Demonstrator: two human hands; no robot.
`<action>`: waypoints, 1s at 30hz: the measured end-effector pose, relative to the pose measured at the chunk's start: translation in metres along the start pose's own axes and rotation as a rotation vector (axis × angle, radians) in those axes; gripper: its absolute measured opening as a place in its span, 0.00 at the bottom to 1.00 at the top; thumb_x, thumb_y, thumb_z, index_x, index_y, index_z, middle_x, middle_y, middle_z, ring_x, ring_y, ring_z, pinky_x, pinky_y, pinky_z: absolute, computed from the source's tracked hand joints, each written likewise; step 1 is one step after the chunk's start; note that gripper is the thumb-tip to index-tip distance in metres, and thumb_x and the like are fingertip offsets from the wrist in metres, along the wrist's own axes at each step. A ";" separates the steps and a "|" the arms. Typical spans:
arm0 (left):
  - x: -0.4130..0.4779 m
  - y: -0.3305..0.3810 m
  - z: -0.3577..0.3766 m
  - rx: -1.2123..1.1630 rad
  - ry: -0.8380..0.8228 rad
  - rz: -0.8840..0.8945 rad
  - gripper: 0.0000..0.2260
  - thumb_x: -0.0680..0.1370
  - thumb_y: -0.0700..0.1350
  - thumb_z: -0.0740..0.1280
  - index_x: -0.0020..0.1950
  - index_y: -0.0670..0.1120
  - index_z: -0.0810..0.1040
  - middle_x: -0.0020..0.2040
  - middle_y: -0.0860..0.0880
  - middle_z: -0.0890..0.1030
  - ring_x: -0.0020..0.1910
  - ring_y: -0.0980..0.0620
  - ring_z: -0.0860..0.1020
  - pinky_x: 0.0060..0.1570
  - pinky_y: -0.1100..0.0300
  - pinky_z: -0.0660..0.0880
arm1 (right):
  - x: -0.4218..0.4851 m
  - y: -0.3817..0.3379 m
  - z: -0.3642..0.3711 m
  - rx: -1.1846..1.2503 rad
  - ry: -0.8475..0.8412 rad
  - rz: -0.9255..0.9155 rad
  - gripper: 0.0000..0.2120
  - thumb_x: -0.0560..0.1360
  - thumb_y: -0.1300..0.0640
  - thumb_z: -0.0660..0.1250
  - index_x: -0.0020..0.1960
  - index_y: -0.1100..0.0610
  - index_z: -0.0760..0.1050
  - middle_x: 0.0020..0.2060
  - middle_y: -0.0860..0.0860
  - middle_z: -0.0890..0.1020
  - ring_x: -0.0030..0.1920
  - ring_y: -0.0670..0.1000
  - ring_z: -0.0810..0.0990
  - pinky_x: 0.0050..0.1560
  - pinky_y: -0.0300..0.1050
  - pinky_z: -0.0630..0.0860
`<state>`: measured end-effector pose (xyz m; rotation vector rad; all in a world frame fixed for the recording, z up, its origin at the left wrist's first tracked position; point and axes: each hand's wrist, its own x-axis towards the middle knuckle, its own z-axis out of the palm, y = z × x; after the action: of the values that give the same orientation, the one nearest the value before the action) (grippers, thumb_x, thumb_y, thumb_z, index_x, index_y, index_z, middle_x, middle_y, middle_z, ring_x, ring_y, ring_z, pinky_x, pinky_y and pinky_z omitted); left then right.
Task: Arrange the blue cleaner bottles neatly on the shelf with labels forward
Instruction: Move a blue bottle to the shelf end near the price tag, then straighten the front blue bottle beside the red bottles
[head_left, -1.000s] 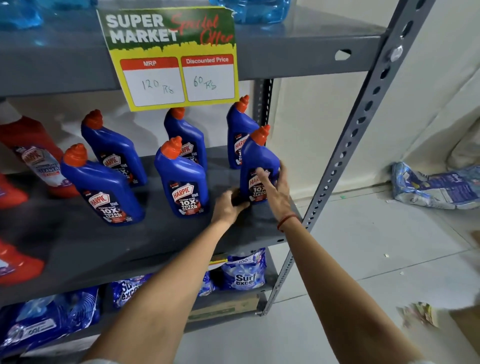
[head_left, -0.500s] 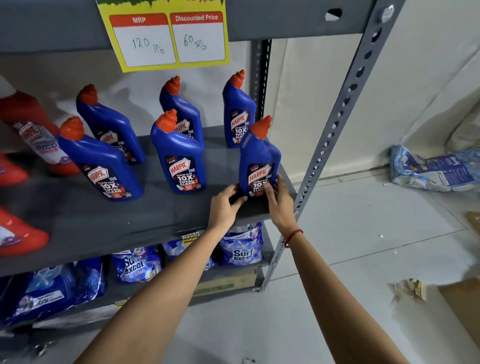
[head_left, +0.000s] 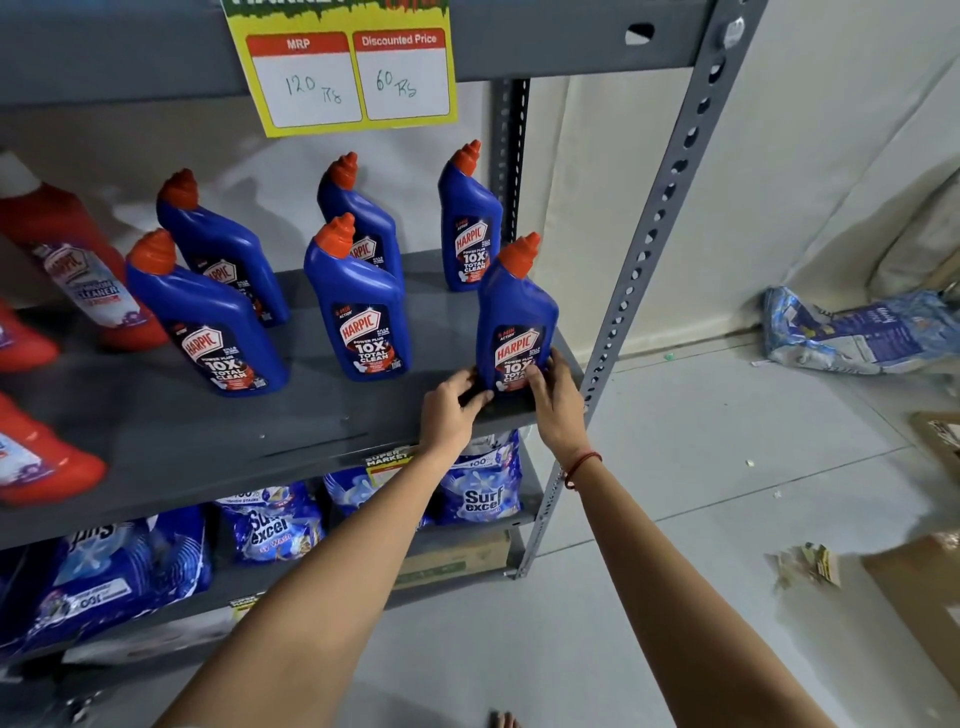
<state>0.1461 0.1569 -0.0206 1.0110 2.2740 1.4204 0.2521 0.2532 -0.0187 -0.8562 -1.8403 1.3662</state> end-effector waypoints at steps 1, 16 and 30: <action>0.000 0.000 0.000 0.006 0.007 -0.003 0.20 0.73 0.45 0.70 0.62 0.41 0.74 0.58 0.38 0.80 0.59 0.44 0.78 0.55 0.57 0.73 | 0.001 0.000 0.000 -0.003 0.003 0.003 0.21 0.80 0.54 0.59 0.70 0.60 0.61 0.61 0.57 0.76 0.56 0.48 0.75 0.49 0.27 0.72; -0.021 -0.030 -0.078 -0.221 0.570 0.058 0.17 0.77 0.40 0.63 0.66 0.42 0.67 0.61 0.42 0.76 0.55 0.55 0.75 0.51 0.70 0.72 | -0.064 -0.034 0.093 -0.015 0.046 -0.170 0.13 0.79 0.51 0.59 0.61 0.54 0.70 0.54 0.48 0.73 0.56 0.46 0.75 0.55 0.49 0.76; 0.015 -0.072 -0.126 -0.077 0.136 -0.108 0.19 0.74 0.42 0.69 0.63 0.41 0.72 0.58 0.41 0.80 0.57 0.47 0.77 0.56 0.58 0.71 | 0.027 -0.043 0.122 -0.004 -0.445 0.068 0.27 0.77 0.54 0.65 0.71 0.57 0.59 0.64 0.55 0.73 0.61 0.50 0.72 0.62 0.42 0.68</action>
<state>0.0350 0.0627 -0.0203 0.7786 2.3091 1.5618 0.1312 0.2023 -0.0005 -0.6561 -2.1587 1.7004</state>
